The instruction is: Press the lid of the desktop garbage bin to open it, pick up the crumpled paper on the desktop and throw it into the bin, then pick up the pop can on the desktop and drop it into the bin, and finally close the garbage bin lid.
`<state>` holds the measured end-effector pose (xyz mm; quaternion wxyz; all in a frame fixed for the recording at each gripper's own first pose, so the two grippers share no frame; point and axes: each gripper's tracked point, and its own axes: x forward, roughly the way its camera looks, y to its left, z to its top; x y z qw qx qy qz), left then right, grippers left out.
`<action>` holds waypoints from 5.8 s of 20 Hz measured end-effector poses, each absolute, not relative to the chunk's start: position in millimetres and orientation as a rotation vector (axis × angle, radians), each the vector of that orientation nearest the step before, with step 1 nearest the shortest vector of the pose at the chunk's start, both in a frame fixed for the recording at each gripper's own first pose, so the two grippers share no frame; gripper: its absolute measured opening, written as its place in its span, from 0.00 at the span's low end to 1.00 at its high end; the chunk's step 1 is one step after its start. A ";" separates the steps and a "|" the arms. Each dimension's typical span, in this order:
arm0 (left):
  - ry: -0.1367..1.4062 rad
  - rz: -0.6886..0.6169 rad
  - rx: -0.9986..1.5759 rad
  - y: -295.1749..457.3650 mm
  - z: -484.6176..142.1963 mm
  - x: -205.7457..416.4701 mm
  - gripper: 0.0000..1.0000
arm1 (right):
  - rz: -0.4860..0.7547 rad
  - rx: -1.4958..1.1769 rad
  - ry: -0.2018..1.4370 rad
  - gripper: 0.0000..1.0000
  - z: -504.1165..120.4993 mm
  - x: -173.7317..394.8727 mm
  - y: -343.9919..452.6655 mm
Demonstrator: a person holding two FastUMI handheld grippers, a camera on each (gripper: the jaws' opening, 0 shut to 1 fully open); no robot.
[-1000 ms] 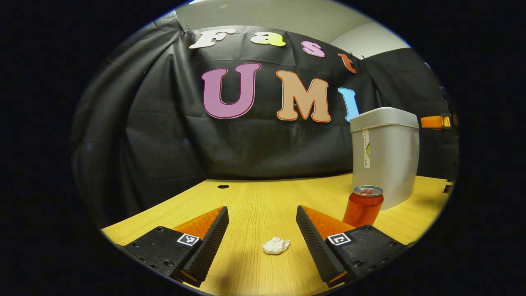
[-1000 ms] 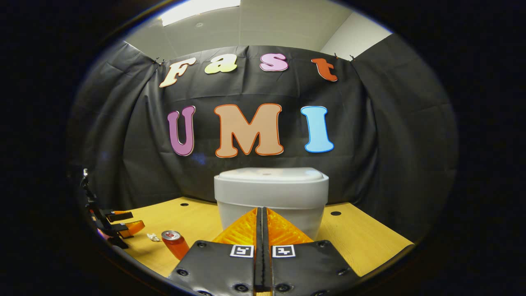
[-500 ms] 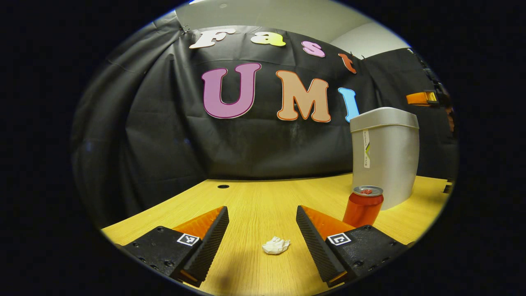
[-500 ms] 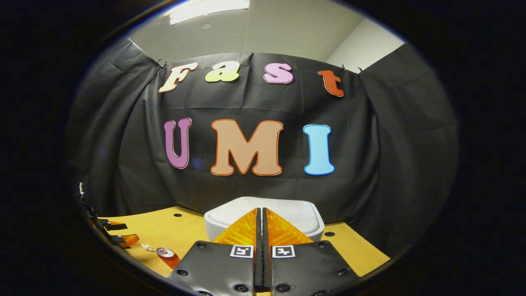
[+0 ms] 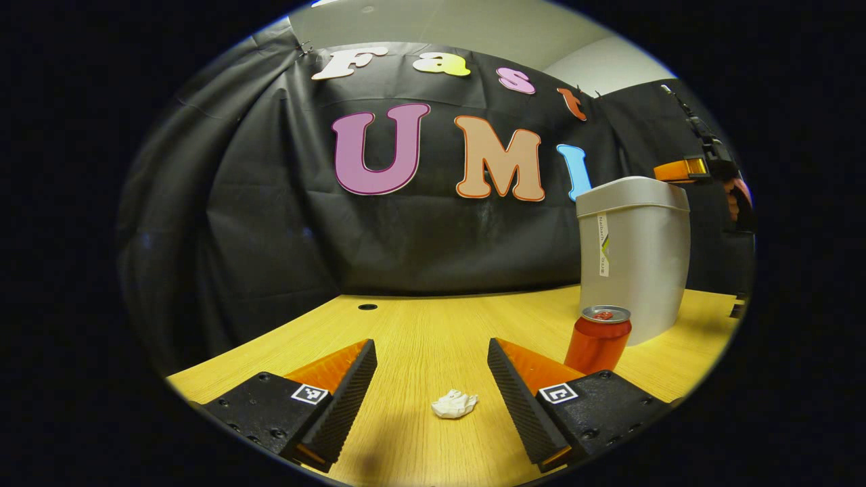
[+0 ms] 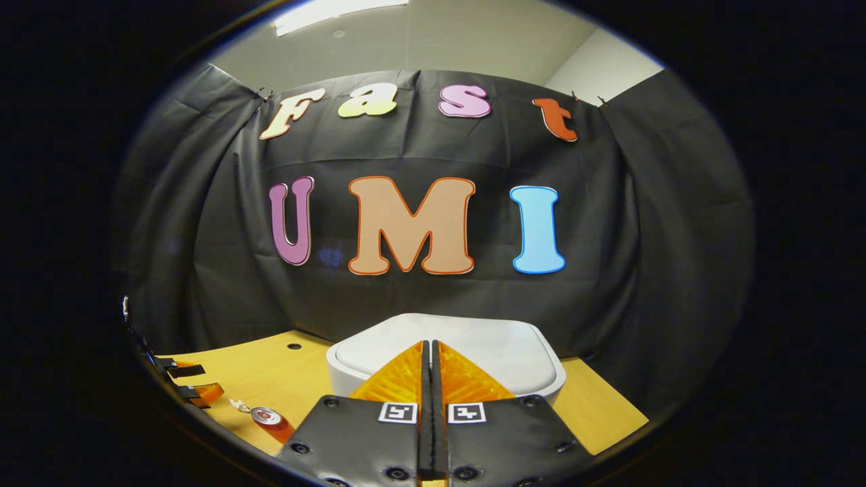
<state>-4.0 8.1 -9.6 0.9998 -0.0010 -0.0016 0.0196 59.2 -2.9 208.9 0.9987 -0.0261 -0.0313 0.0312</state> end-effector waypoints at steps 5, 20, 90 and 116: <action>-0.003 0.039 -0.002 7.8 -9.2 -3.9 0.97 | 0.062 -0.038 -0.061 0.03 204.5 58.2 -2.1; -0.003 0.040 -0.003 7.7 -10.4 -4.6 0.96 | 0.035 -0.100 -0.101 0.02 214.0 55.3 -2.5; 0.573 -0.192 0.012 -19.1 -101.4 17.6 0.41 | 0.179 0.033 -0.125 0.96 94.1 -17.0 28.3; 0.538 -0.183 -0.053 -10.9 -86.2 26.4 0.04 | 0.059 0.060 -0.101 0.96 82.1 -4.0 -12.5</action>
